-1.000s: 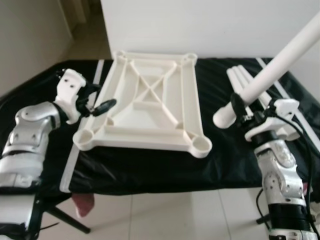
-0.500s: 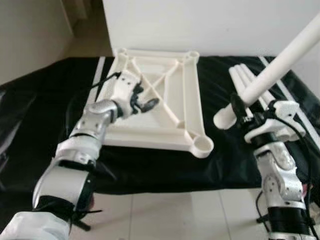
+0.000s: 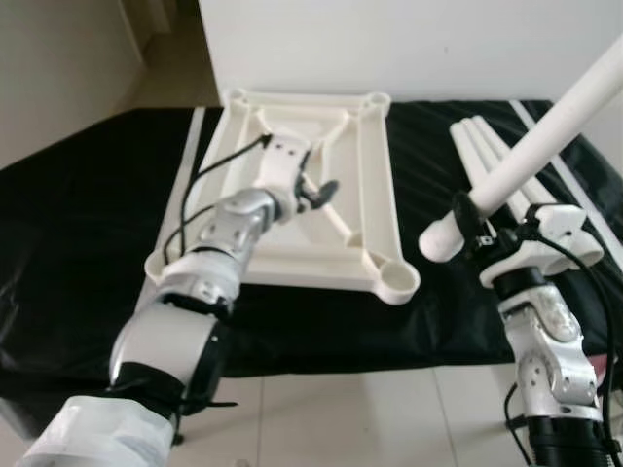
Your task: Building children table
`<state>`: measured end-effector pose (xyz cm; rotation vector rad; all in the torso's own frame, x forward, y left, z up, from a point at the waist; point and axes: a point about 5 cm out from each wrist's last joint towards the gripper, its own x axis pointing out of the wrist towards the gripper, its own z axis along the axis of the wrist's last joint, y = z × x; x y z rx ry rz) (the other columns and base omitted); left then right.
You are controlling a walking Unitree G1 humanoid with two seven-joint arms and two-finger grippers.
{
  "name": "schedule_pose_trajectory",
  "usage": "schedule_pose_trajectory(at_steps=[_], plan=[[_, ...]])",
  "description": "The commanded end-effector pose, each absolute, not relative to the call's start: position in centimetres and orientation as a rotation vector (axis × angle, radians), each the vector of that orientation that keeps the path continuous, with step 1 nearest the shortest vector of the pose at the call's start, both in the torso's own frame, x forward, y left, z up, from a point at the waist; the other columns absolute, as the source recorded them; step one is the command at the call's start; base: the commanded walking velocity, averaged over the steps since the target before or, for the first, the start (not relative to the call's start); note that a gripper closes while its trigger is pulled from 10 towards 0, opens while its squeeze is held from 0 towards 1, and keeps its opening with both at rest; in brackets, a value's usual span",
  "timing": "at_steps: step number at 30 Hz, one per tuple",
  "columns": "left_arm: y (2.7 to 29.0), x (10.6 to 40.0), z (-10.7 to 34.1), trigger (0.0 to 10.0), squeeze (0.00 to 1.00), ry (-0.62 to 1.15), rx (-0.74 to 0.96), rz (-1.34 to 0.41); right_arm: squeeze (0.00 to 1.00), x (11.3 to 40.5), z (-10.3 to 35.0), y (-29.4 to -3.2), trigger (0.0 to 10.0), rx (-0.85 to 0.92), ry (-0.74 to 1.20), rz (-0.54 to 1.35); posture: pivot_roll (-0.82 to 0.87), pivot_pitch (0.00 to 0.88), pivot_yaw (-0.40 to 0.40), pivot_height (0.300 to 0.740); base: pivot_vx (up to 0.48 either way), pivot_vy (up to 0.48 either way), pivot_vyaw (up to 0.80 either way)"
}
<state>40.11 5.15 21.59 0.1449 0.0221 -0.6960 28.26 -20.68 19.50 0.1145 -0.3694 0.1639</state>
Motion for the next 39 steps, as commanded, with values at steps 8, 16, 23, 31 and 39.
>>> schedule_pose_trajectory(at_steps=[8, 16, 23, 31, 39], plan=[[1.2, 38.3, 20.5, 10.0, 0.00, 0.060, 0.206, -0.910, 0.00, 27.8, 19.9, -21.4, 10.0, 0.095, -0.374, 0.145, -0.11, 0.101, 0.033, 0.740, 0.000, 0.000, 0.00], [0.4, 36.1, 17.6, 10.0, 0.00, 0.125, 0.328, -1.113, 0.00, 27.7, 20.0, -21.6, 10.0, 0.089, -0.374, 0.139, -0.11, 0.102, 0.038, 0.740, 0.000, 0.000, 0.00], [1.8, 34.2, 16.4, 10.0, 0.00, 0.149, 0.487, -1.303, 0.00, 27.7, 20.1, -21.9, 10.0, 0.084, -0.374, 0.131, -0.10, 0.110, 0.037, 0.740, 0.000, 0.000, 0.00], [6.9, 32.7, 15.2, 10.0, 0.00, 0.284, 0.712, -1.440, 0.00, 28.0, 20.5, -22.5, 10.0, 0.071, -0.377, 0.126, -0.09, 0.121, 0.032, 0.740, 0.000, 0.000, 0.00], [10.3, 32.5, 15.7, 10.0, 0.00, 0.420, 0.779, -1.424, 0.00, 28.5, 20.7, -22.1, 10.0, 0.061, -0.372, 0.155, -0.07, 0.122, 0.022, 0.740, 0.000, 0.000, 0.00]])
